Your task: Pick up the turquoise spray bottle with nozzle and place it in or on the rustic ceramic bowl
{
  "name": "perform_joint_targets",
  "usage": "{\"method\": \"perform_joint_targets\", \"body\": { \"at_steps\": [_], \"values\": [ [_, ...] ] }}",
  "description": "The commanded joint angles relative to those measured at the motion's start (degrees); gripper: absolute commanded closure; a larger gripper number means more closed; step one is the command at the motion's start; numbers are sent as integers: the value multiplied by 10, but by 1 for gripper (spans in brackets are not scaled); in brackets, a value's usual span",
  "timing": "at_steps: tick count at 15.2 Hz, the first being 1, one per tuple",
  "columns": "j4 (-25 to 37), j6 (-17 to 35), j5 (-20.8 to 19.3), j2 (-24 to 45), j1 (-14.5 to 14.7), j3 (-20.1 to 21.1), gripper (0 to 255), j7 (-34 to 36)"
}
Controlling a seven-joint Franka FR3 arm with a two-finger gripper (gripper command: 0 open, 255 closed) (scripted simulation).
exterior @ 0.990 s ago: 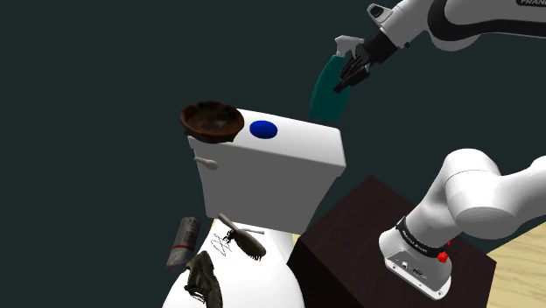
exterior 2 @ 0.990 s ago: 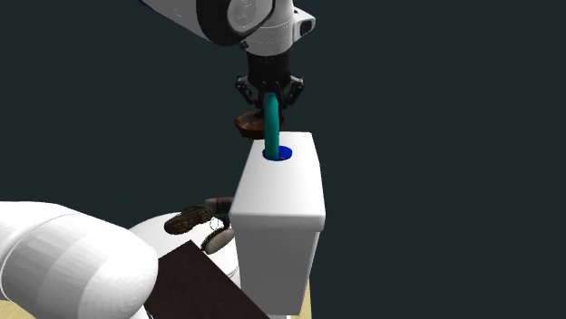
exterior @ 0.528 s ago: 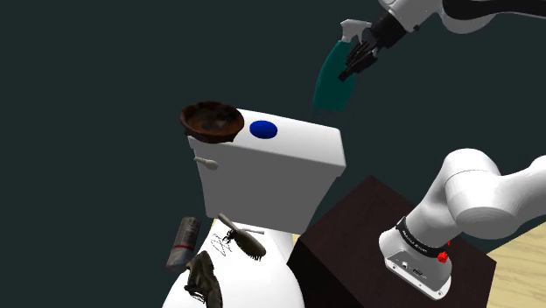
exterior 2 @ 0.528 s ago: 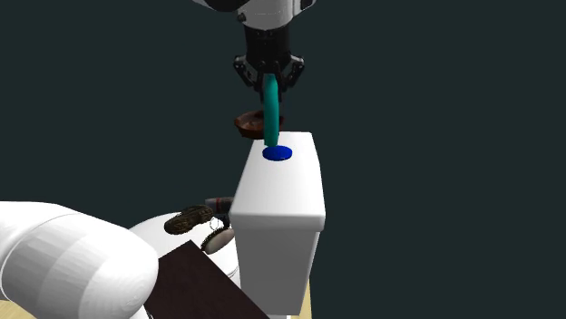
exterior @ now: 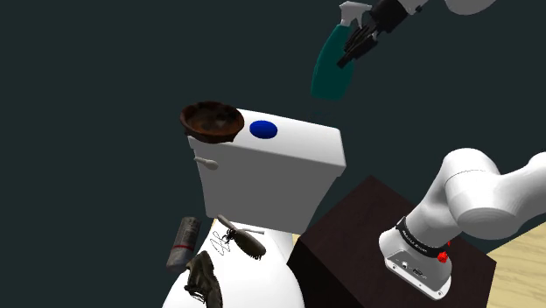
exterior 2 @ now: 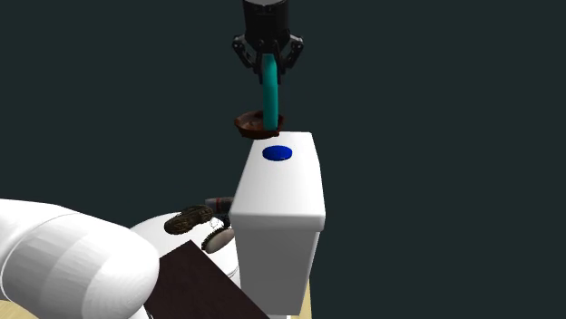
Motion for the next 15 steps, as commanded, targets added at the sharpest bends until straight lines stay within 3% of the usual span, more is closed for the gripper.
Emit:
{"method": "perform_joint_targets", "body": {
  "at_steps": [1,15],
  "values": [
    [12,18,8,28,11,9,255,11],
    [197,101,57,286,79,62,255,87]
  ]
}}
